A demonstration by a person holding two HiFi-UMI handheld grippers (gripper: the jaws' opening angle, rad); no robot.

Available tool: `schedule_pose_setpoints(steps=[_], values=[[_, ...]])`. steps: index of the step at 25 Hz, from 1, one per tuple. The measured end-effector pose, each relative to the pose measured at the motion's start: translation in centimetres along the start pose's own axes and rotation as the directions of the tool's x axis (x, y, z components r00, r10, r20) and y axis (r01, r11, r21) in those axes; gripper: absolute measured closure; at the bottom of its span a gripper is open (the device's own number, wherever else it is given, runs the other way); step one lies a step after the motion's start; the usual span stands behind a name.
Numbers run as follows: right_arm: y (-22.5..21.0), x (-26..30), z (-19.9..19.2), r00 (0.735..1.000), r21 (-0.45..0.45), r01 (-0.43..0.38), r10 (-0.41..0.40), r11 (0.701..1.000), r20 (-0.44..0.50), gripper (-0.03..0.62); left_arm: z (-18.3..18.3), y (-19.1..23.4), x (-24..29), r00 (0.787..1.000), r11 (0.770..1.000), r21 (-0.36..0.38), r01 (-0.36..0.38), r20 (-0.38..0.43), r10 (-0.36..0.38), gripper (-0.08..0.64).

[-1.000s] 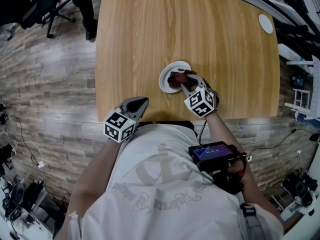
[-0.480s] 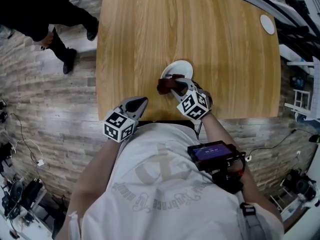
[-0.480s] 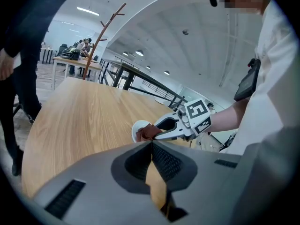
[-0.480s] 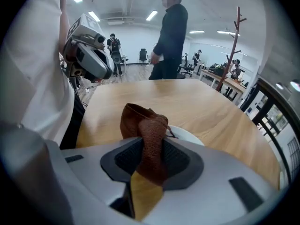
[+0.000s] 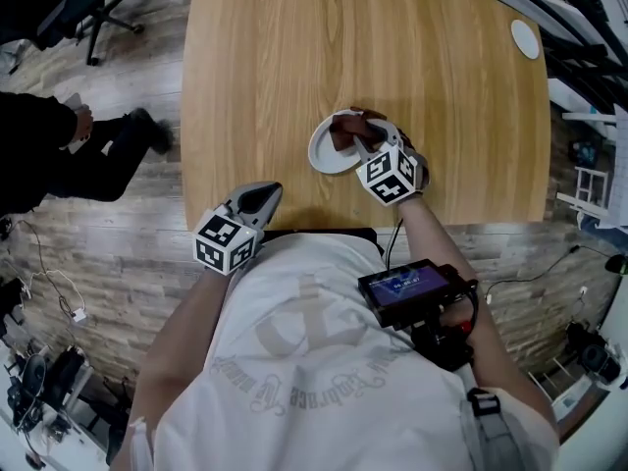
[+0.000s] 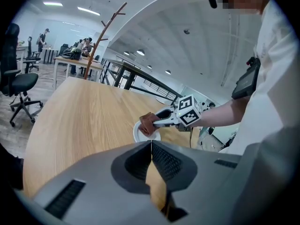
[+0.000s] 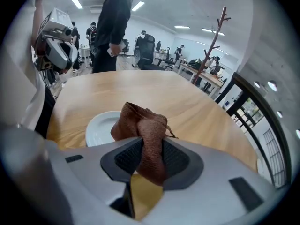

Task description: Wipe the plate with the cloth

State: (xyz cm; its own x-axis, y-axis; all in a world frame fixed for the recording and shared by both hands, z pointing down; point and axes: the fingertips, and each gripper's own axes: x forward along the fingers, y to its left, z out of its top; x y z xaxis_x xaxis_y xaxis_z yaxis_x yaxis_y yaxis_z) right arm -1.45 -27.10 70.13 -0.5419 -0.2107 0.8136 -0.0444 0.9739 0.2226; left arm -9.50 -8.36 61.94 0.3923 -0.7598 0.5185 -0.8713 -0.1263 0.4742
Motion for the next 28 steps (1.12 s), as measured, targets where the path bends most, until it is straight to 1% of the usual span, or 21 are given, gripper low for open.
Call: schedule_pose_setpoints(steps=[3,5,7,11,16,19,24,26,28], values=[[-1.4,0.6,-0.1,0.999,-0.006,0.050,-0.050,0.999,-0.021,0.465,0.2,0.4,-0.2,1.000,1.000,-0.004,-0.013,0.004,0.013,0.546],[-1.5,0.7,-0.5,0.998,-0.006,0.045,-0.045,0.999,-0.032,0.465,0.1,0.2,0.0,1.000,1.000,-0.007,-0.013,0.009,0.013,0.547],[-0.6,0.7,0.0,1.000,-0.014,0.007,-0.008,1.000,-0.007,0.465,0.1,0.2,0.2,1.000,1.000,-0.007,-0.011,0.012,0.011,0.546],[3.1,0.2,1.8,0.993,-0.074,-0.093,0.097,0.993,0.063,0.463,-0.1,0.2,0.1,1.000,1.000,-0.007,-0.010,0.010,0.010,0.546],[7.5,-0.8,3.5,0.970,-0.147,-0.189,0.208,0.971,0.127,0.465,0.0,-0.1,0.4,1.000,1.000,-0.008,-0.003,0.016,0.003,0.546],[8.7,-1.3,4.3,0.958,-0.154,-0.217,0.241,0.964,0.156,0.465,0.3,-0.4,0.4,1.000,1.000,-0.008,0.000,0.024,0.000,0.548],[8.3,-1.0,5.8,0.946,-0.172,-0.235,0.265,0.957,0.185,0.465,0.2,-0.5,0.2,1.000,1.000,-0.012,-0.017,0.022,0.017,0.546],[7.6,-0.1,6.2,0.952,-0.170,-0.223,0.252,0.960,0.172,0.465,0.1,-0.2,-0.2,0.999,0.999,-0.018,-0.027,0.021,0.027,0.546],[6.2,1.0,6.2,0.964,-0.138,-0.196,0.217,0.971,0.154,0.465,0.1,0.2,-0.5,0.999,0.999,-0.023,-0.037,0.025,0.037,0.548]])
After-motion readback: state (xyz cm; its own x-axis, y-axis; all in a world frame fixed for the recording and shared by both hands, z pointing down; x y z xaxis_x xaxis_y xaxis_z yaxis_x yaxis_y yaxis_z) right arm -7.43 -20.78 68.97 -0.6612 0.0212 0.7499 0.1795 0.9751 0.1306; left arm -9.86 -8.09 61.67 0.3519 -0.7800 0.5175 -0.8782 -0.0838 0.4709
